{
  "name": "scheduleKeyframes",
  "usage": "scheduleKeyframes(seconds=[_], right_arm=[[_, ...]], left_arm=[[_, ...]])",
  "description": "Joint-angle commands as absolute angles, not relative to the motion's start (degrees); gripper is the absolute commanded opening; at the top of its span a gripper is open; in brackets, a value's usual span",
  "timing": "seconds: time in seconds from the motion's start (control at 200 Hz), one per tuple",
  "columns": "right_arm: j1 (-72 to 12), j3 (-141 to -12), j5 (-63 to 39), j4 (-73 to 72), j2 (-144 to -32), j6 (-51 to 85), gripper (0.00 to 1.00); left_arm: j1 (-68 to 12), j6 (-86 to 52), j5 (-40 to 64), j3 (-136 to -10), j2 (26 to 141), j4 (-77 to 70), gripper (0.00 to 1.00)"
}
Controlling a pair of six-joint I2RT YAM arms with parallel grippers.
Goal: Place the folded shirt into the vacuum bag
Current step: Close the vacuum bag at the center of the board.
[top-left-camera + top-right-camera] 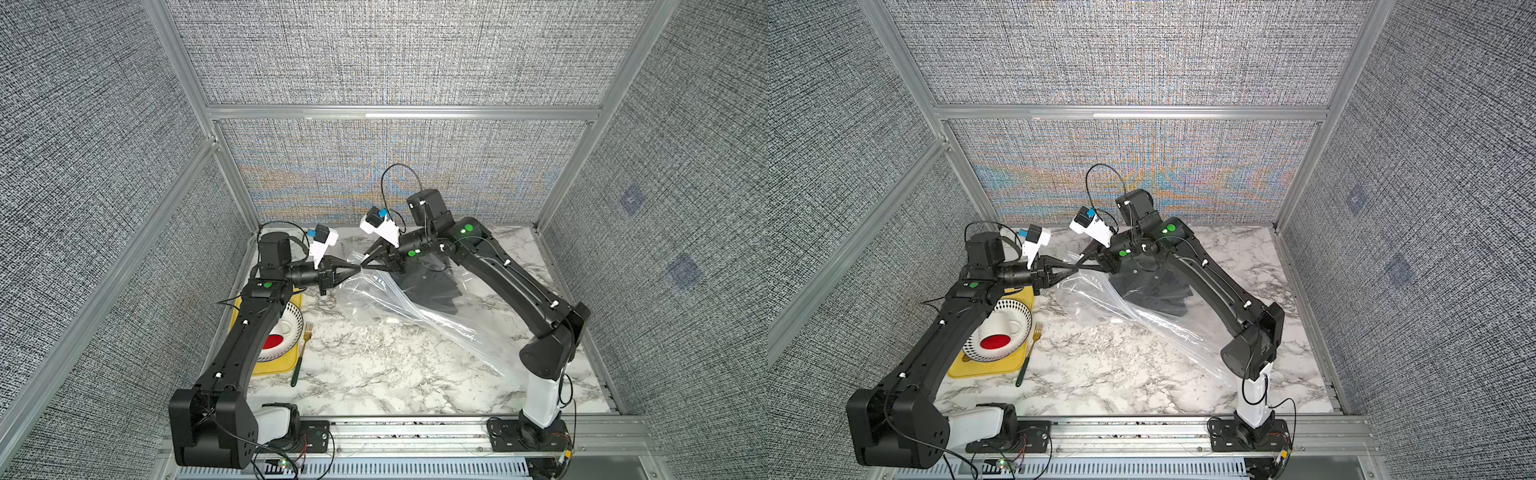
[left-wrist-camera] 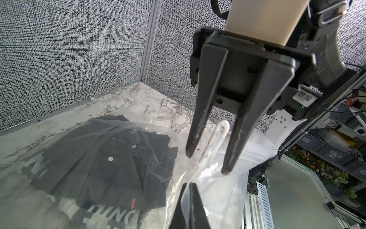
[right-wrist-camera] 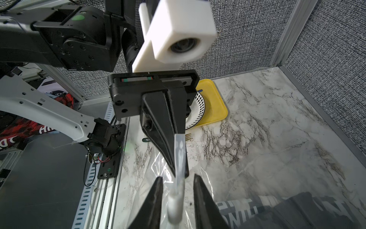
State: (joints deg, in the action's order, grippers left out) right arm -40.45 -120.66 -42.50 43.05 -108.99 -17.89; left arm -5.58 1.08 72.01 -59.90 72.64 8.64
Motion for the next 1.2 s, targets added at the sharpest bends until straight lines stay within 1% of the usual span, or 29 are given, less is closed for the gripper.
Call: scheduleKeyframes(seconds=[0.0, 0.17, 0.215, 0.305, 0.375, 0.716, 0.726, 0.731, 0.736, 0.741, 0.751, 0.766, 0.796, 0.826, 0.851, 0.986, 1.021, 1.076, 1.196], right_arm=[[-40.4, -120.8, -43.6, 41.9, -109.0, -17.5, 0.29], [-40.3, -120.9, -44.0, 41.3, -109.5, -17.0, 0.29], [-40.3, -120.9, -44.2, 41.3, -109.5, -17.0, 0.28], [-40.3, -120.9, -44.5, 41.1, -109.7, -16.9, 0.17], [-40.3, -120.9, -44.7, 41.2, -109.8, -16.9, 0.00], [-39.6, -119.7, -45.6, 41.0, -108.9, -17.0, 0.00], [-39.6, -119.7, -45.6, 41.0, -108.9, -17.0, 0.00], [-39.6, -119.6, -45.7, 41.0, -108.9, -17.0, 0.00], [-39.6, -119.6, -45.7, 41.0, -108.9, -17.0, 0.00], [-39.6, -119.5, -45.8, 41.0, -108.9, -17.0, 0.00], [-39.6, -119.5, -45.8, 41.0, -108.8, -17.0, 0.00], [-39.6, -119.2, -45.9, 40.9, -108.7, -17.0, 0.00], [-39.5, -118.8, -45.9, 40.8, -108.5, -17.0, 0.00], [-39.4, -118.4, -45.9, 40.7, -108.4, -17.0, 0.00], [-39.4, -118.0, -46.0, 40.6, -108.2, -17.0, 0.00], [-39.1, -116.5, -46.5, 40.0, -107.5, -17.2, 0.00], [-39.0, -116.2, -46.6, 39.9, -107.3, -17.1, 0.00], [-38.9, -115.9, -47.0, 39.9, -107.2, -17.3, 0.00], [-38.7, -115.6, -47.3, 39.6, -106.9, -17.3, 0.00]], left_arm=[[-5.6, 1.3, 72.2, -59.8, 72.4, 7.1, 0.00], [-5.5, 1.2, 72.5, -59.8, 72.4, 7.1, 0.00], [-5.5, 1.2, 72.5, -59.8, 72.4, 7.1, 0.00], [-5.6, 1.3, 72.6, -59.8, 72.4, 7.1, 0.00], [-5.5, 1.3, 72.5, -59.8, 72.2, 7.1, 0.00], [-5.6, 2.4, 72.9, -59.9, 70.3, 7.7, 0.00], [-5.6, 2.4, 72.8, -59.9, 70.3, 7.7, 0.06], [-5.5, 2.5, 72.8, -59.9, 70.3, 7.7, 0.20], [-5.5, 2.5, 72.8, -59.9, 70.3, 7.7, 0.29], [-5.5, 2.5, 72.7, -59.9, 70.2, 7.7, 0.34], [-5.5, 2.5, 72.8, -59.9, 70.2, 7.7, 0.40], [-5.5, 2.5, 72.7, -60.1, 70.2, 7.6, 0.47], [-5.5, 2.5, 72.8, -60.3, 70.2, 7.6, 0.54], [-5.5, 2.5, 72.9, -60.6, 70.3, 7.8, 0.59], [-5.4, 2.6, 73.0, -60.9, 70.3, 7.9, 0.60], [-5.3, 3.4, 74.5, -63.1, 71.2, 8.7, 0.60], [-5.2, 3.7, 75.0, -63.9, 71.7, 9.2, 0.59], [-5.2, 4.8, 75.7, -65.4, 72.8, 10.9, 0.54], [-5.2, 7.2, 78.0, -68.5, 75.5, 15.1, 0.34]])
